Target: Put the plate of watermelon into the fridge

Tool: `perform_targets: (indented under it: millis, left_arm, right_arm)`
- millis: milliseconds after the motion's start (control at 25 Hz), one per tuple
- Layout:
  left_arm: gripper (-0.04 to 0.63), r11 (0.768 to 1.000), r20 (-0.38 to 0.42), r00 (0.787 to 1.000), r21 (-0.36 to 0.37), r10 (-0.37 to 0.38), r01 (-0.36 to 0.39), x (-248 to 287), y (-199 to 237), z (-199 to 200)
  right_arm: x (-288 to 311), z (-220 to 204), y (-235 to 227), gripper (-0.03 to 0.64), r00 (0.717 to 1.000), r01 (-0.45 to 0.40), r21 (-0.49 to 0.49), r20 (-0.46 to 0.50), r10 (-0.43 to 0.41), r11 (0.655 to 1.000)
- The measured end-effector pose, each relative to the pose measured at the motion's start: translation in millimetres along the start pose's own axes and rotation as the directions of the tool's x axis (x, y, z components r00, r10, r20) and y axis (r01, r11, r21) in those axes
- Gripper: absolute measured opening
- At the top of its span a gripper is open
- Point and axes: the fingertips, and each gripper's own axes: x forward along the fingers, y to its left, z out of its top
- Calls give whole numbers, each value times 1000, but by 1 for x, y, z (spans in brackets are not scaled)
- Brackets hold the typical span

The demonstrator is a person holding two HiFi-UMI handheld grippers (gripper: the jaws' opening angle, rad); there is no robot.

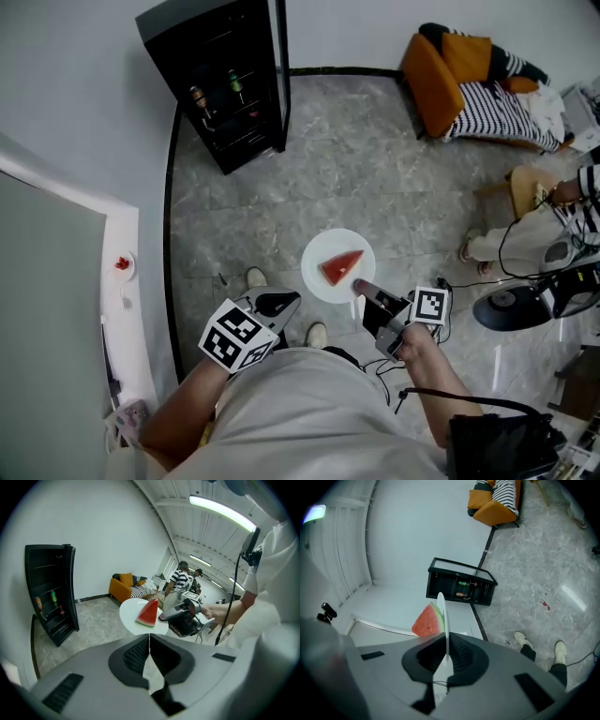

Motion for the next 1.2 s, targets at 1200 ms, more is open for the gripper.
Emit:
perform_targets:
  millis: [1200]
  left_arm:
    - [13,997,36,996,4,81,-82,-91,358,116]
  right_arm:
    - [429,198,46,20,996,-6,-25,-92,4,1000]
